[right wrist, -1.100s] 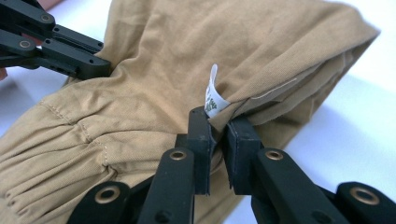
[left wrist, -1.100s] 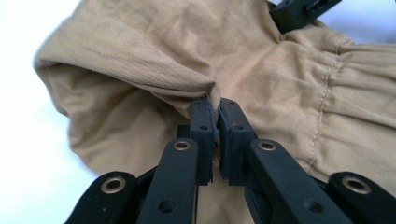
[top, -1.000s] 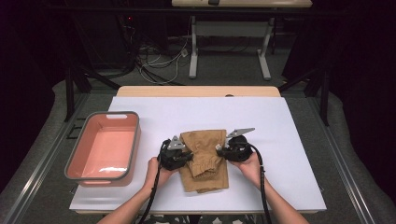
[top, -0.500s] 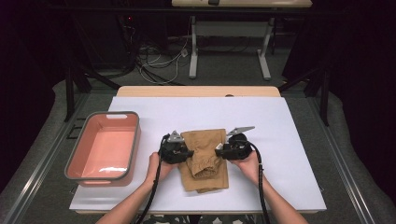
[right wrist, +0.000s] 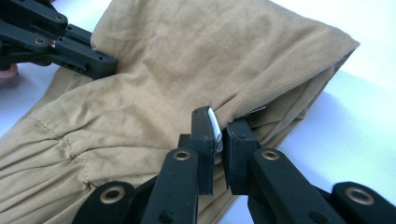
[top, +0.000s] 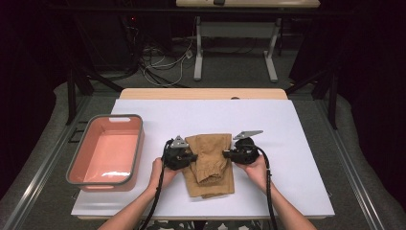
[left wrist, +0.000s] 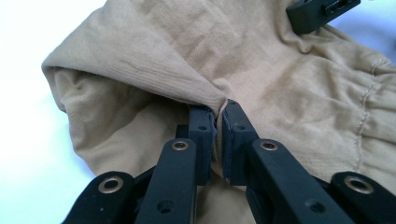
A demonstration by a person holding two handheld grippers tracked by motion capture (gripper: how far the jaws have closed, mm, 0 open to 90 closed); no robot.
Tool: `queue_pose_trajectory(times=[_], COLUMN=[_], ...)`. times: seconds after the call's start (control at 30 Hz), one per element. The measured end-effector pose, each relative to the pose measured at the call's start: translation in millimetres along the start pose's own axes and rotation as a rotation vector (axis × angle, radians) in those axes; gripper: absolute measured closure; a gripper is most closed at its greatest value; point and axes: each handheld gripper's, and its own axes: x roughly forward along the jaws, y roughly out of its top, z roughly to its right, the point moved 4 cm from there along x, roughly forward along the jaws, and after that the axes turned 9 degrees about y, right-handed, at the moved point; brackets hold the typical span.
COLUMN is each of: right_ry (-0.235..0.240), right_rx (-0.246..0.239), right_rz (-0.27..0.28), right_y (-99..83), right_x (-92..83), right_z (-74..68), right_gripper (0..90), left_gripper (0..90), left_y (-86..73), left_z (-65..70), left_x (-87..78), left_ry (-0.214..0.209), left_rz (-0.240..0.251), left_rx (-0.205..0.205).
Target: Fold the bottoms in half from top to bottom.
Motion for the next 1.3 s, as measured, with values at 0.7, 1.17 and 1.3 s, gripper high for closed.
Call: queue_pose_trajectory(times=[0.7, 1.17, 1.3], right_ry=[-0.058, -0.139, -0.137], right_rx=[-0.048, -0.066, -0.05], right_rz=[0.023, 0.059, 0.034], right_y=[6.2, 12.9, 8.8], right_x=[-20.3, 13.3, 17.0], right_z=[1.1, 25.5, 27.6], right_gripper=[44.0, 89.9, 90.0], left_gripper=[36.0, 83.2, 84.3], left_y=[7.5, 13.4, 10.0], left_z=[-13.9, -24.8, -25.0], left_x=[-18.2, 14.3, 18.3], left_ry=[0.081, 0.164, 0.163], left_rz=[0.008, 0.02, 0.006], left_rx=[0.005, 0.031, 0.03])
